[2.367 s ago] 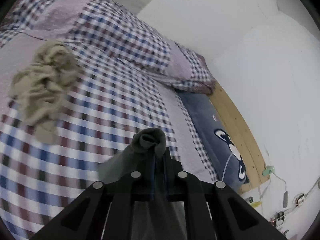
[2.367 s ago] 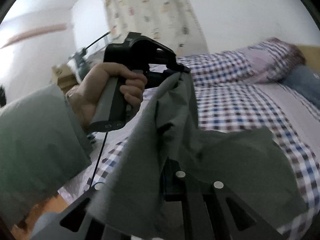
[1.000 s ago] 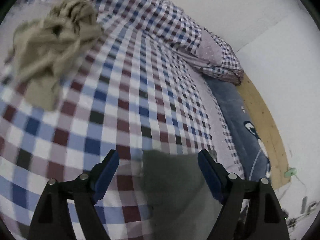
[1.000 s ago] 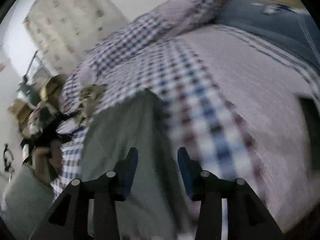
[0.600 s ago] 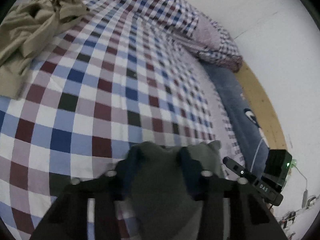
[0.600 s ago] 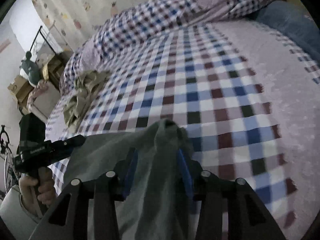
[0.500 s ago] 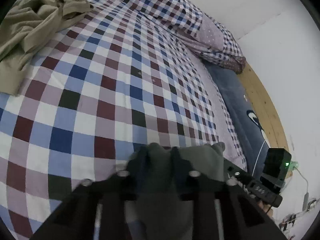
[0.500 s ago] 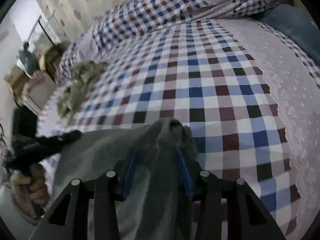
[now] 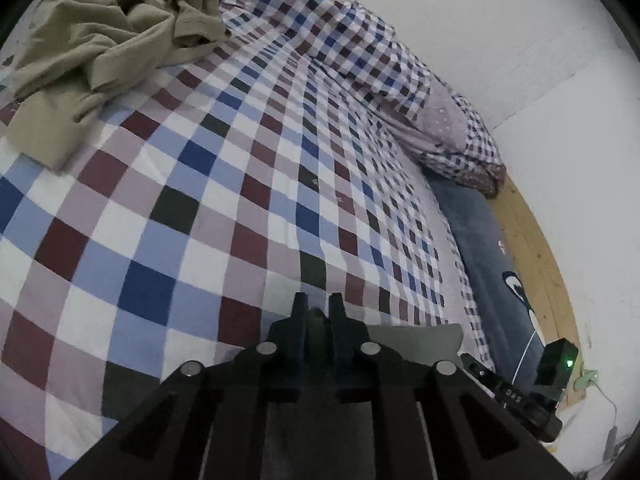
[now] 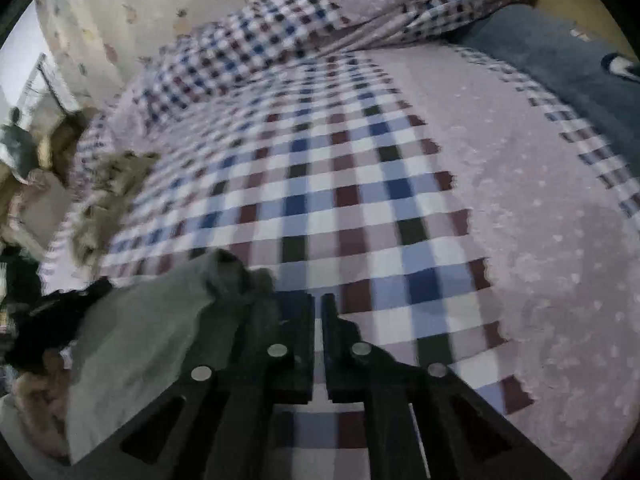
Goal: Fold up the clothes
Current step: 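Lower the folded T-shirt onto the bed and open both tools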
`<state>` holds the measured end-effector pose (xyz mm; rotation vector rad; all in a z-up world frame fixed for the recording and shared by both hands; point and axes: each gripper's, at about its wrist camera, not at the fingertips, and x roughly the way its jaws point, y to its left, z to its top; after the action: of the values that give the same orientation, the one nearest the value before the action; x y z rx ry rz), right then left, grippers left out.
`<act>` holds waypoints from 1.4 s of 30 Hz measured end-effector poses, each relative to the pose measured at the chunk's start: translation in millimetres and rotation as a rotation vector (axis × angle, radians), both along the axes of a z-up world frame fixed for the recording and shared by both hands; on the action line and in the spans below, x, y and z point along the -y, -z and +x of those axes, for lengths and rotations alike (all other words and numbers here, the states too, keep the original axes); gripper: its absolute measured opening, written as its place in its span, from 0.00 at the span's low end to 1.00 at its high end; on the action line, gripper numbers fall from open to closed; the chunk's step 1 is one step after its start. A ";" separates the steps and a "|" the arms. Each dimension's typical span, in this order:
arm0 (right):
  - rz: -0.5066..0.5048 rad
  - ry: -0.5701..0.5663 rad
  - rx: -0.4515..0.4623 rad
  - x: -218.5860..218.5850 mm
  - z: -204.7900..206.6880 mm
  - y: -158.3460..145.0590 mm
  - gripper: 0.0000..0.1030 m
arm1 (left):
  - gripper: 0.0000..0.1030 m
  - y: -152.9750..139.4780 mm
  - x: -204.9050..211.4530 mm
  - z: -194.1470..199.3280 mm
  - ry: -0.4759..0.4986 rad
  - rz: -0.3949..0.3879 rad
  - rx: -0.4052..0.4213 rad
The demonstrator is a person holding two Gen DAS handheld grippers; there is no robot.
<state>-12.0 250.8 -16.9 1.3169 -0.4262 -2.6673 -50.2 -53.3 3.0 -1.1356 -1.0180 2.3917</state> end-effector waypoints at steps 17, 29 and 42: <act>-0.103 -0.141 -0.040 40.1 -27.8 11.4 0.02 | 0.39 -9.8 -19.7 12.3 0.122 -0.110 -0.013; -0.017 0.010 0.041 6.5 -15.1 14.8 0.06 | 0.42 -5.8 -24.0 7.5 0.071 -0.155 0.004; -0.121 -0.140 -0.037 3.8 104.1 -7.7 0.33 | 0.59 -26.9 -6.0 63.2 0.132 -0.178 -0.004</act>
<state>92.2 247.0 -9.2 1.2144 -0.4644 -2.5055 13.0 -47.4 29.9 -1.2165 -0.7164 2.4146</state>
